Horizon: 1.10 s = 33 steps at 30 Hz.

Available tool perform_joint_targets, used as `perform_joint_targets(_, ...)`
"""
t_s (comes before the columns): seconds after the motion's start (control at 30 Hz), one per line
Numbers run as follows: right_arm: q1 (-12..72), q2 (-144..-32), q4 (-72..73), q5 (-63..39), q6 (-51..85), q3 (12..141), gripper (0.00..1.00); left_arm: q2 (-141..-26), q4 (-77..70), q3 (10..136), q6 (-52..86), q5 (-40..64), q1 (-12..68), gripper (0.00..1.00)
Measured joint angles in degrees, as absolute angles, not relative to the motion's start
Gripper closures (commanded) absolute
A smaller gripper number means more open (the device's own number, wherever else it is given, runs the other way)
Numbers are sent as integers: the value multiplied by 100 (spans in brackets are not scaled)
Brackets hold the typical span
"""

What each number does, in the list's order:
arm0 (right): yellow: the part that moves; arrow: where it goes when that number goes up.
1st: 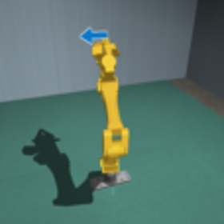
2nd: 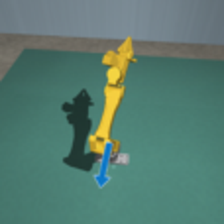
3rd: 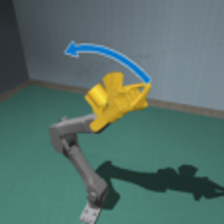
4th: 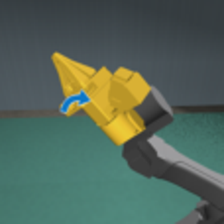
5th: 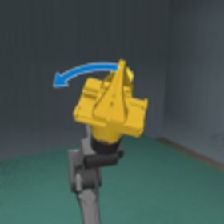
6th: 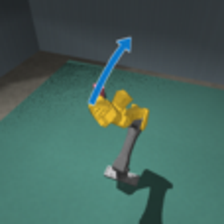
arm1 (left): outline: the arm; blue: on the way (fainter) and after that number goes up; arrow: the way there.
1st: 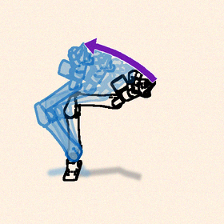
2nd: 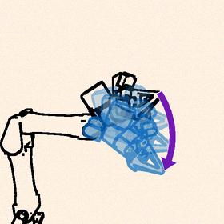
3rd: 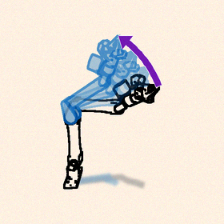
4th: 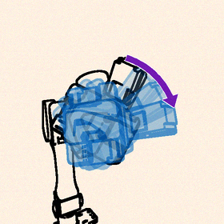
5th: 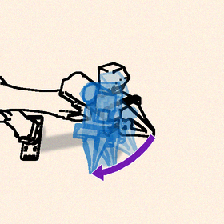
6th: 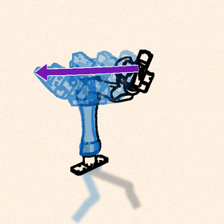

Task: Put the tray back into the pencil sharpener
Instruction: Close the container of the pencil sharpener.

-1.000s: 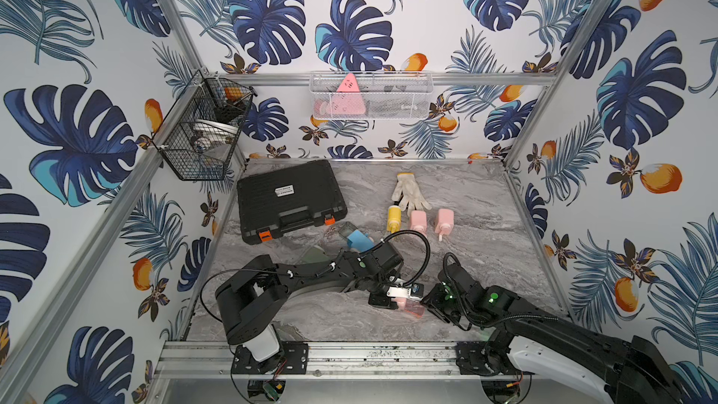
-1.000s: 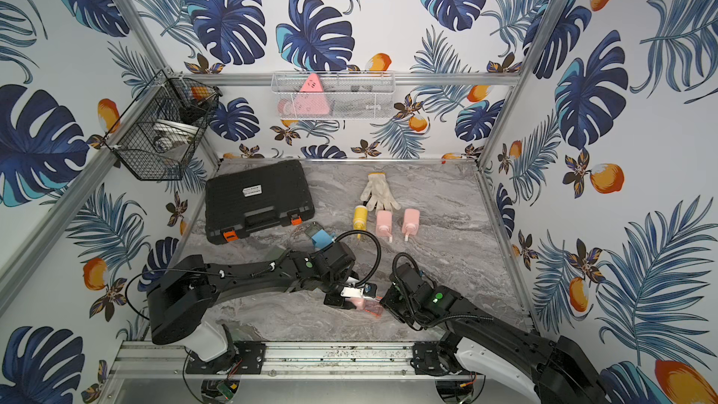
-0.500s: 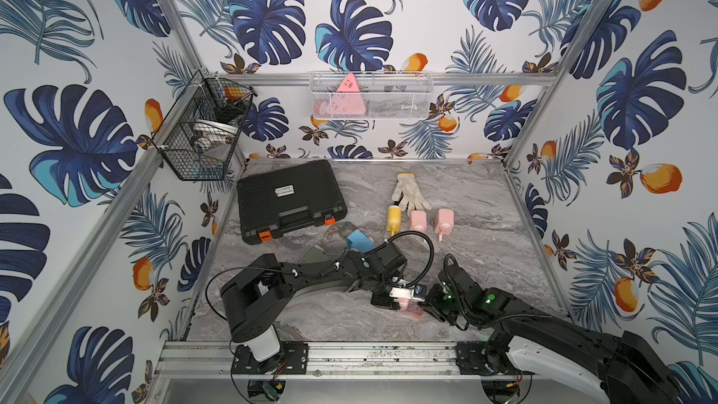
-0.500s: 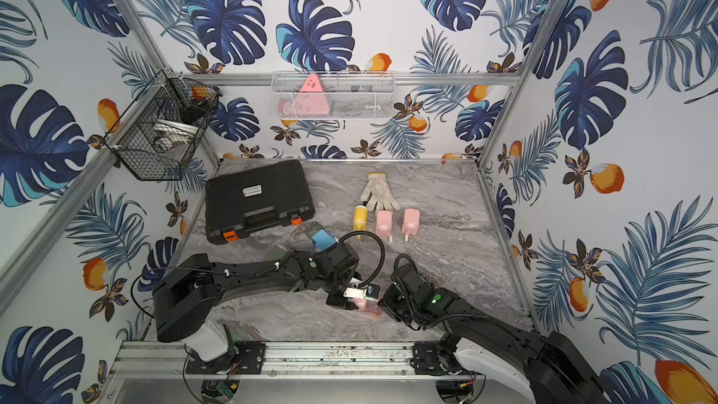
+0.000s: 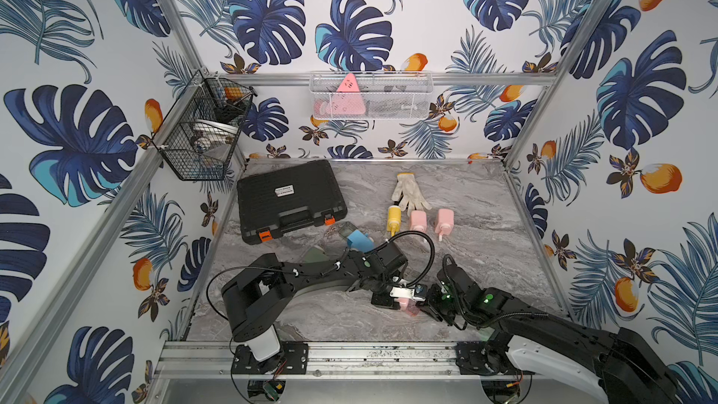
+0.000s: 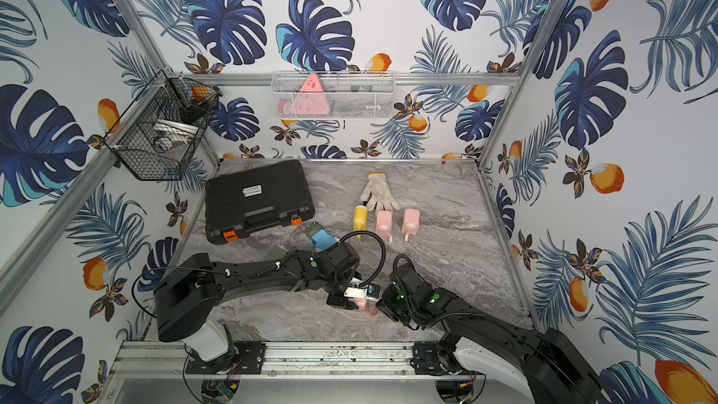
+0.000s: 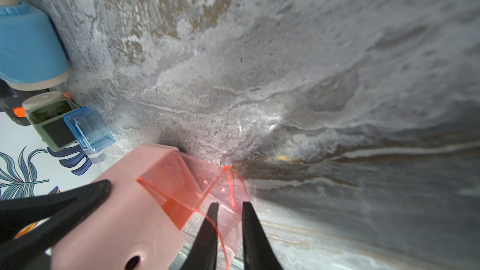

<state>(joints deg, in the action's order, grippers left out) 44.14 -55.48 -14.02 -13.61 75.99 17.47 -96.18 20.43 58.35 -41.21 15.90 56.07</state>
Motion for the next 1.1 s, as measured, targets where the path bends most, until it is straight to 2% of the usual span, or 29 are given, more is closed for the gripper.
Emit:
perform_joint_targets(0.17, 4399, -5642, -1378, -1380, 7581, 1804, 77, -9596, 1962, 5771, -4101, 1608, 5607, 47)
perform_joint_targets(0.5, 4226, -5164, -1673, -1256, 7426, 1802, 80, -9579, 1894, 5730, -4058, 1601, 5607, 48)
perform_joint_targets(0.77, 4200, -5793, -1514, -1581, 7002, 1942, 87, -9585, 1894, 5734, -4014, 1559, 5605, 49)
perform_joint_targets(0.97, 4200, -5909, -1619, -1680, 6657, 2051, 90, -9612, 1887, 5752, -4016, 1498, 5601, 49)
perform_joint_targets(1.1, 4198, -5994, -1743, -1678, 6453, 2152, 96, -9603, 1883, 5752, -4016, 1500, 5601, 48)
